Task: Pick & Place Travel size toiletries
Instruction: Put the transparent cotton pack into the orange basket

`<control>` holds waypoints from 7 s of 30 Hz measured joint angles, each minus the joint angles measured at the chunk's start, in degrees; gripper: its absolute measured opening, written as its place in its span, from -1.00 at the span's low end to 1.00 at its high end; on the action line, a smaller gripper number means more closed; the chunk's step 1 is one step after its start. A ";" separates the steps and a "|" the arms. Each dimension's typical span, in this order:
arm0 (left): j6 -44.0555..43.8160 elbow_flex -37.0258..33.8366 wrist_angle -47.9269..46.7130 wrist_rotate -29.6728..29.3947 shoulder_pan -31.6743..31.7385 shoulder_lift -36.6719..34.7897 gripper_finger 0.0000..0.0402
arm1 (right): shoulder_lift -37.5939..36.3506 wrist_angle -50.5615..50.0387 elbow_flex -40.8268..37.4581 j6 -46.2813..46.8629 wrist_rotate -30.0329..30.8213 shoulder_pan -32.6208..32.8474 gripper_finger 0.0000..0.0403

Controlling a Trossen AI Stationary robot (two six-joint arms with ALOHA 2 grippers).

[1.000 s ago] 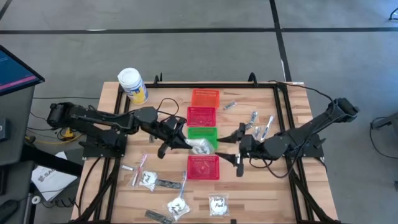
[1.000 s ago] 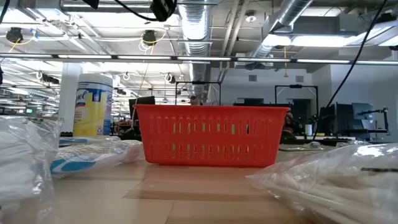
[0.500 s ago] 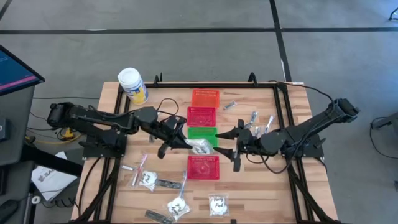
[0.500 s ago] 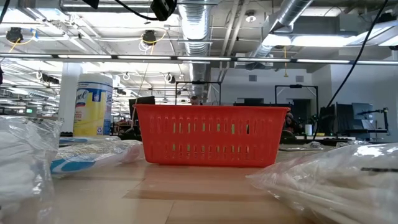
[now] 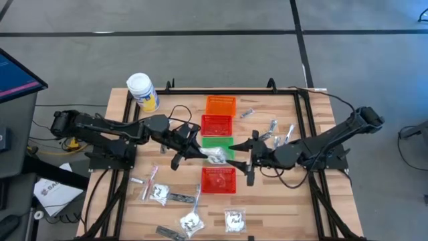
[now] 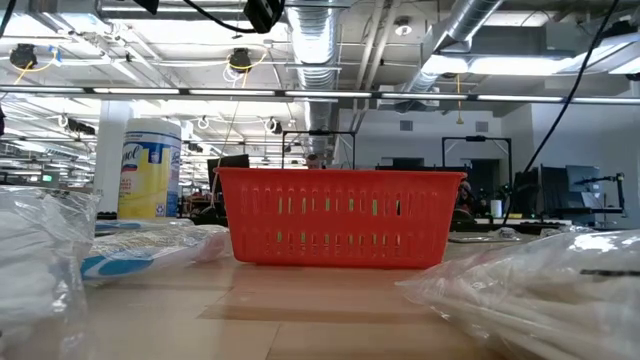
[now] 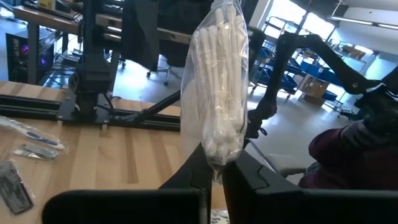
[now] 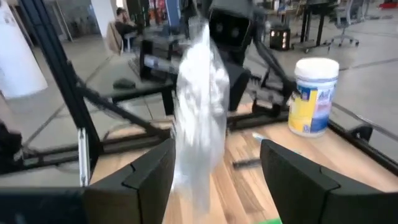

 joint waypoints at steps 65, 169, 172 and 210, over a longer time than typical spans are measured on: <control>2.01 0.02 1.32 -2.89 0.67 -0.09 -0.95 | -1.71 2.13 -0.13 -1.51 -1.28 -0.82 -0.31; 43.60 -2.75 -2.02 -76.81 -15.26 -7.06 -0.07 | 21.79 9.38 0.24 49.31 -46.62 -56.82 -1.00; 43.59 -2.75 -2.00 -76.80 -15.26 -7.06 -0.07 | 23.61 9.44 0.22 49.41 -47.93 -56.66 -1.00; 43.58 -2.75 -1.16 -75.27 -15.15 -7.06 -0.07 | 17.11 13.89 -16.26 50.49 -41.10 -59.57 -1.00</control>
